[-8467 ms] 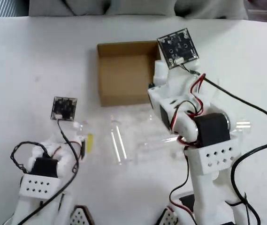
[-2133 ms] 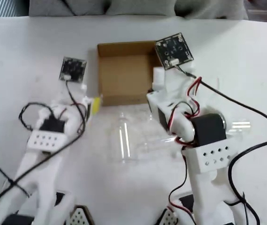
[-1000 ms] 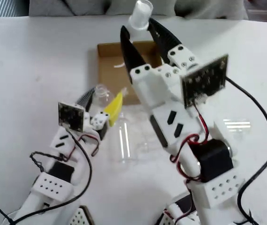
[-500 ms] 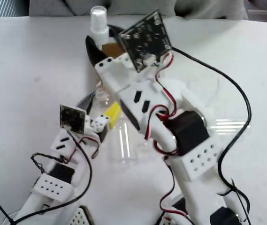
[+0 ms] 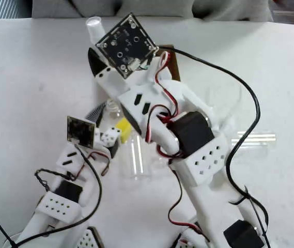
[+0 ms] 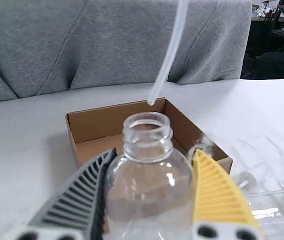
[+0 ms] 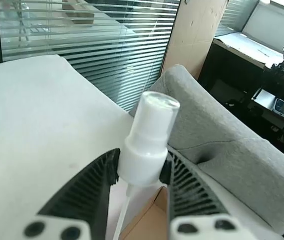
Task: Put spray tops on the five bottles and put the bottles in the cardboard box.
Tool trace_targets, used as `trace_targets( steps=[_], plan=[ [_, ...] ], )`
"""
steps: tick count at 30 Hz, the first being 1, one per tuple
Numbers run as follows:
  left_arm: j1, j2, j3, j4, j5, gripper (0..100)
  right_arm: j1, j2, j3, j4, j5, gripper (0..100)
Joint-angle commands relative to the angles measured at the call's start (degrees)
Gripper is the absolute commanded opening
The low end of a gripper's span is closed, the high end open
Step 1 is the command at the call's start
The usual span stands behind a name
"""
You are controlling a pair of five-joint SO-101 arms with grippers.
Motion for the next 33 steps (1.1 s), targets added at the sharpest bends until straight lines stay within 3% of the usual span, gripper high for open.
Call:
trace_targets(
  steps=[1, 22, 29, 33],
  plan=[
    [0.3, -1.5, -0.6, -1.8, 0.5, 9, -0.6, -0.3, -2.4, 0.2, 0.4, 1.9],
    [0.3, -1.5, -0.6, -1.8, 0.5, 9, -0.7, -0.8, 3.9, -0.2, -0.1, 1.9],
    [0.2, -1.5, -0.6, -1.8, 0.5, 9, -0.6, -0.8, 4.1, 0.2, -10.4, 1.9],
    [0.2, -1.5, -0.6, -1.8, 0.5, 9, -0.6, -0.8, 6.9, 0.0, -11.5, 1.9]
  ],
)
